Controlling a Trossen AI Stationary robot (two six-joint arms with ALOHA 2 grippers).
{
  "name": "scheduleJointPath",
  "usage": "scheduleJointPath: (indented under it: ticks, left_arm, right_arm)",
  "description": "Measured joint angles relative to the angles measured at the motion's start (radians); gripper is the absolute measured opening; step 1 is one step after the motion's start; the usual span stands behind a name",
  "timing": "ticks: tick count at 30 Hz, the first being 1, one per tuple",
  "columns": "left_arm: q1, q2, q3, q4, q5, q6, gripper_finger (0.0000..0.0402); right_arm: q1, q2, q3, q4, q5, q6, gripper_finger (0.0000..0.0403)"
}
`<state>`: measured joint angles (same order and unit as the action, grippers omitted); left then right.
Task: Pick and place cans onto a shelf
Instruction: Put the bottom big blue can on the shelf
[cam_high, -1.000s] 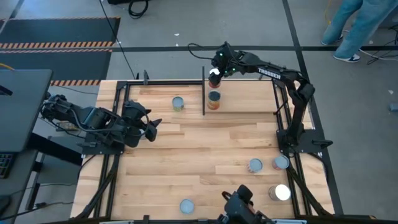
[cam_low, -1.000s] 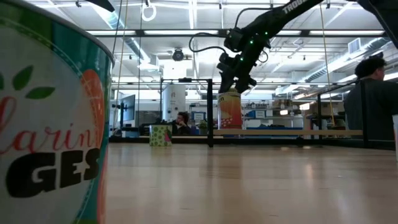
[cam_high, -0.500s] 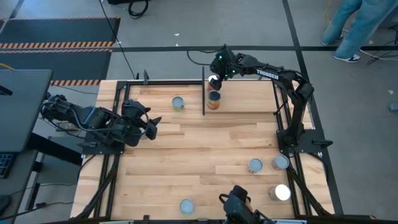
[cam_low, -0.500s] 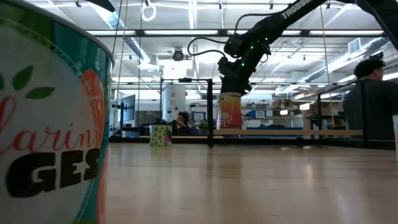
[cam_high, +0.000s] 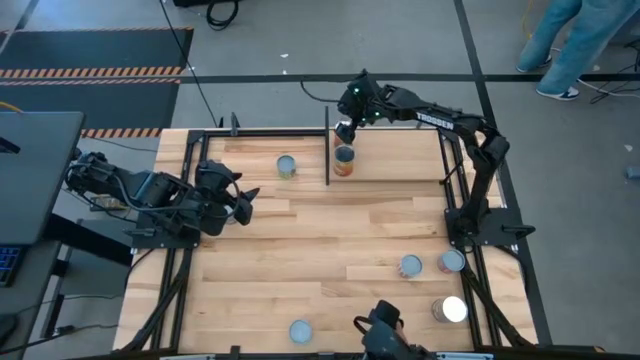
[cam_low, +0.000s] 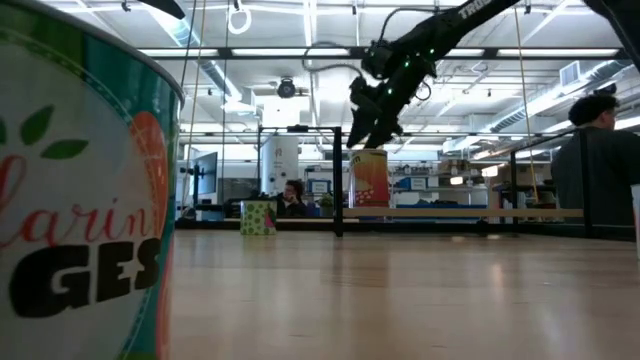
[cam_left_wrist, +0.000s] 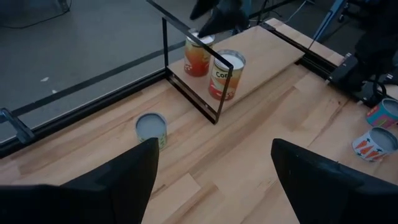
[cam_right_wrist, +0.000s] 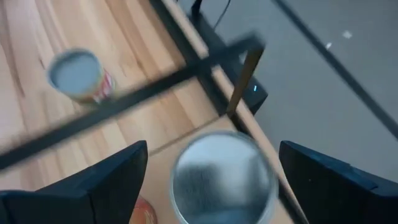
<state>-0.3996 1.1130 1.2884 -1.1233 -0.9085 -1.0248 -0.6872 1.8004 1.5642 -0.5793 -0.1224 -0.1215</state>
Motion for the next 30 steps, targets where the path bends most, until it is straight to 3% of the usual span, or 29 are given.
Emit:
scheduleJointPath:
  ticks: [8,13,16,21,26,30]
  left_arm:
    - [0.0,0.0,0.0,0.0,-0.027,0.0,0.0318]
    - [0.0,0.0,0.0,0.0,-0.042,0.0,0.0318]
    - [0.0,0.0,0.0,0.001,-0.048,0.0,0.0318]
    - [0.0,0.0,0.0,0.001,-0.049,0.0,0.0318]
    - [0.0,0.0,0.0,0.001,-0.048,-0.001,0.0318]
    - [0.0,0.0,0.0,0.002,-0.012,-0.002,0.0318]
  right_arm:
    - [0.014,-0.241,0.001,-0.08,0.026,0.032,0.0372]
    - [0.137,-0.415,0.002,-0.201,0.017,0.156,0.0371]
    - [0.277,-0.496,0.002,-0.259,0.03,0.242,0.0366]
    - [0.579,-0.564,0.002,-0.376,0.155,0.448,0.0356]
    - [0.896,-0.55,0.002,-0.598,0.255,0.769,0.0352]
    - [1.127,-0.487,0.002,-0.787,0.258,1.029,0.0352]
